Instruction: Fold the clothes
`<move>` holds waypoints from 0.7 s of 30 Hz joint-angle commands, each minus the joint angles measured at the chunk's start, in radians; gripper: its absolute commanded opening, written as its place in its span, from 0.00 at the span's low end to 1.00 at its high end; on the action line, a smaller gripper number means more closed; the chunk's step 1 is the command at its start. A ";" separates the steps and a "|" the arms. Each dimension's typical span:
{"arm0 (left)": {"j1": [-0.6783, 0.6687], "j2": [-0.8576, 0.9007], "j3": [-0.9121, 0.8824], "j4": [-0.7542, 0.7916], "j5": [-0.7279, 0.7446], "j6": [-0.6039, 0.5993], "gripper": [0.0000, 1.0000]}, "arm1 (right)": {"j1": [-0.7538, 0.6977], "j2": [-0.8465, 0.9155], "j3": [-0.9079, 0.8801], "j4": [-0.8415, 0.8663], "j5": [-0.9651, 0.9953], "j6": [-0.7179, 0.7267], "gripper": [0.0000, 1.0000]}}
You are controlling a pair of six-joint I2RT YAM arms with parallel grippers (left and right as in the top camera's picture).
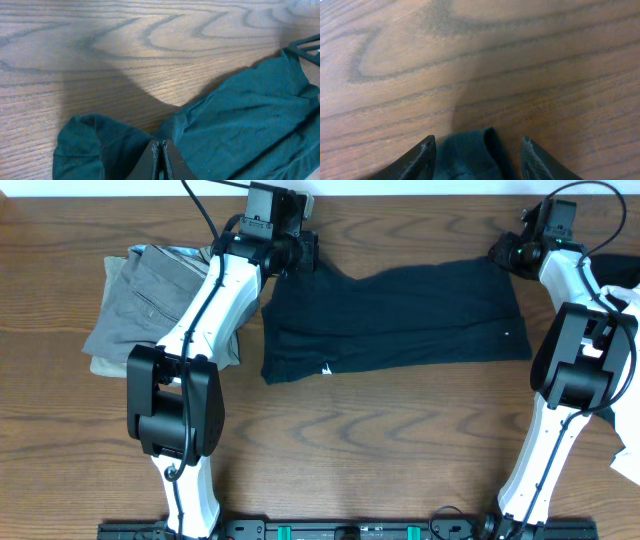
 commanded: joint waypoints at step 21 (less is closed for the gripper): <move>0.004 -0.051 0.016 -0.084 -0.012 0.072 0.06 | -0.018 -0.043 0.006 -0.032 -0.071 0.001 0.01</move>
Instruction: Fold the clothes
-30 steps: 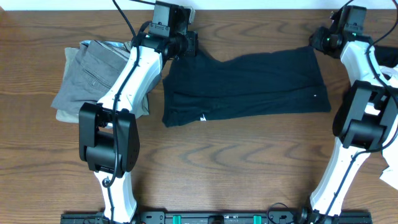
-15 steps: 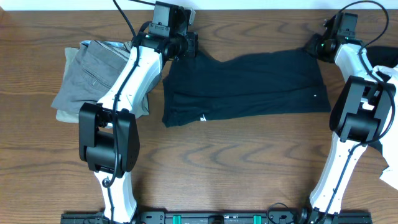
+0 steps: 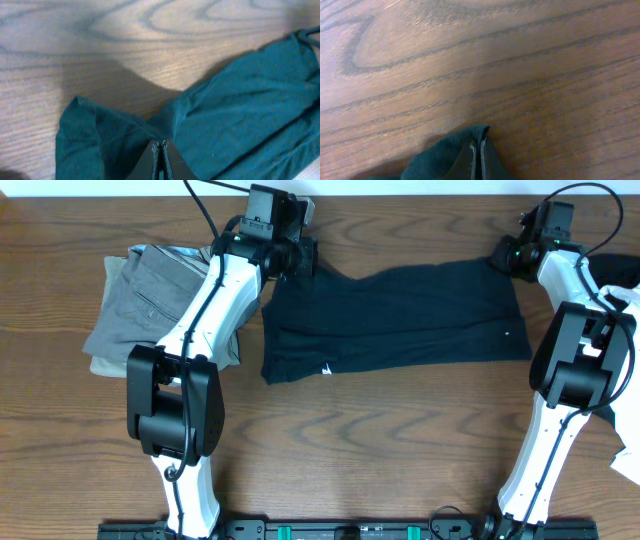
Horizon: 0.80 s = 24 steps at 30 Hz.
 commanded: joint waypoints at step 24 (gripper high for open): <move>0.004 -0.209 0.014 -0.447 -0.069 0.069 0.06 | -0.083 -0.283 0.005 -0.514 -0.098 -0.114 0.01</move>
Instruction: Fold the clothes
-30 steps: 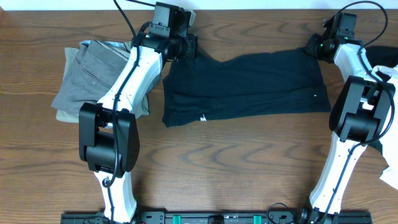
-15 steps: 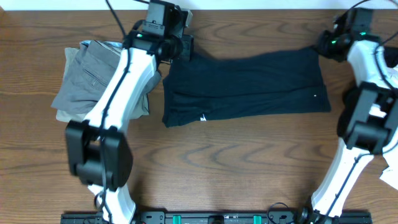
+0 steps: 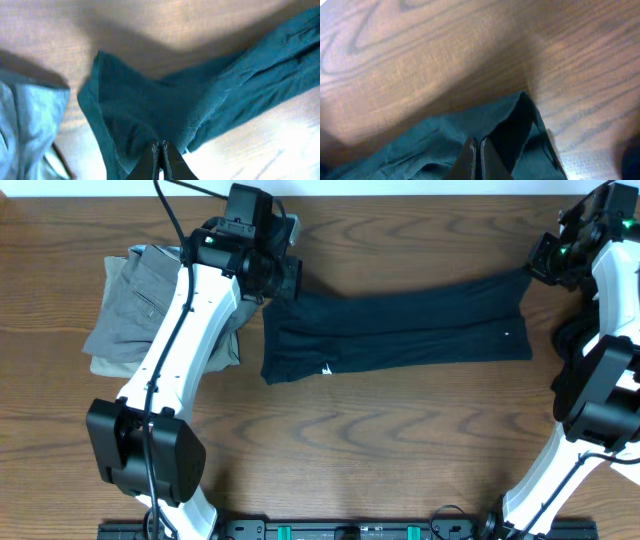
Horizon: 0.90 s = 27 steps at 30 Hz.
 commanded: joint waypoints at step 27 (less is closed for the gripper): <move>-0.035 0.005 -0.087 -0.118 -0.099 0.006 0.25 | -0.002 0.005 0.001 -0.208 0.041 -0.093 0.18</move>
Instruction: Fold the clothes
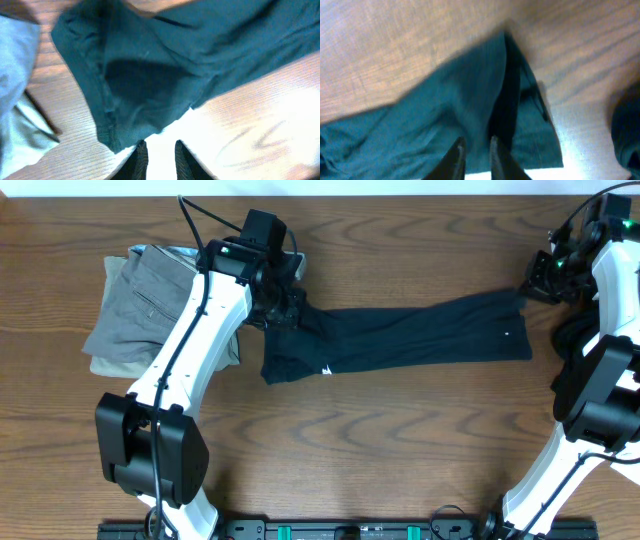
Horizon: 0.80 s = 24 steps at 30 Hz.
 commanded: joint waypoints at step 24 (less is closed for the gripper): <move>0.003 -0.116 0.000 -0.010 -0.131 -0.041 0.38 | -0.074 0.139 -0.021 0.055 0.015 -0.417 0.46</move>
